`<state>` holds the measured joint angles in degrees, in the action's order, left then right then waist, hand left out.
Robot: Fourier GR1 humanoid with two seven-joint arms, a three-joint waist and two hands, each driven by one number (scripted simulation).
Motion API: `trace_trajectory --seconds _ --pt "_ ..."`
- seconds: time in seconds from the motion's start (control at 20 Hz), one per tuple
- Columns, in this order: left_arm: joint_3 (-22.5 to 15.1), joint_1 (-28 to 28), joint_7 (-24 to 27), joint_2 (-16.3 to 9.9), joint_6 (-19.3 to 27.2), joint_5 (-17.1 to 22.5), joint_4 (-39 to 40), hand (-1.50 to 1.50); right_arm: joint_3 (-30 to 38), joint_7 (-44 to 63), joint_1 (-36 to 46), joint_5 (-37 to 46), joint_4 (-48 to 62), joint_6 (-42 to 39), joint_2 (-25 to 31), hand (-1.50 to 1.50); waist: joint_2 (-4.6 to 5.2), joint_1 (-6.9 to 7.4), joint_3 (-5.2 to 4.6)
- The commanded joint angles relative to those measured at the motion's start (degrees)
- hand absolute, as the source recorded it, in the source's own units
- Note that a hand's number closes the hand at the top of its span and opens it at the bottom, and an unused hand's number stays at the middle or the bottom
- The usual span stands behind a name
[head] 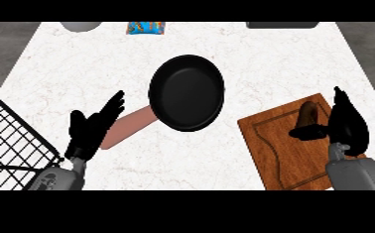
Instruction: Pick the sweet potato from the cutting board and place it in the pot
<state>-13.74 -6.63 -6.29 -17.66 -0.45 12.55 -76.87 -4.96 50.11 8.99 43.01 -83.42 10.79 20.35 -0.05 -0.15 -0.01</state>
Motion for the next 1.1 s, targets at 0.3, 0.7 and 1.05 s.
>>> trace_trajectory --seconds 0.3,0.7,1.05 --pt "0.4 -1.6 -1.6 2.9 -0.2 -3.6 0.8 0.0 6.8 -17.4 -3.7 -10.2 2.5 6.3 -4.4 -1.5 0.08 0.12 0.04" --pt "4.0 3.6 2.8 2.4 -3.8 -4.2 -0.4 0.0 12.5 -29.5 -4.5 -16.1 12.8 9.6 -7.6 -1.5 0.08 0.33 0.03" --pt "3.0 2.5 -0.2 4.4 -3.4 -6.5 -2.2 0.0 12.2 -37.4 -2.3 -13.7 23.9 5.6 -2.2 1.5 0.19 0.96 0.06"
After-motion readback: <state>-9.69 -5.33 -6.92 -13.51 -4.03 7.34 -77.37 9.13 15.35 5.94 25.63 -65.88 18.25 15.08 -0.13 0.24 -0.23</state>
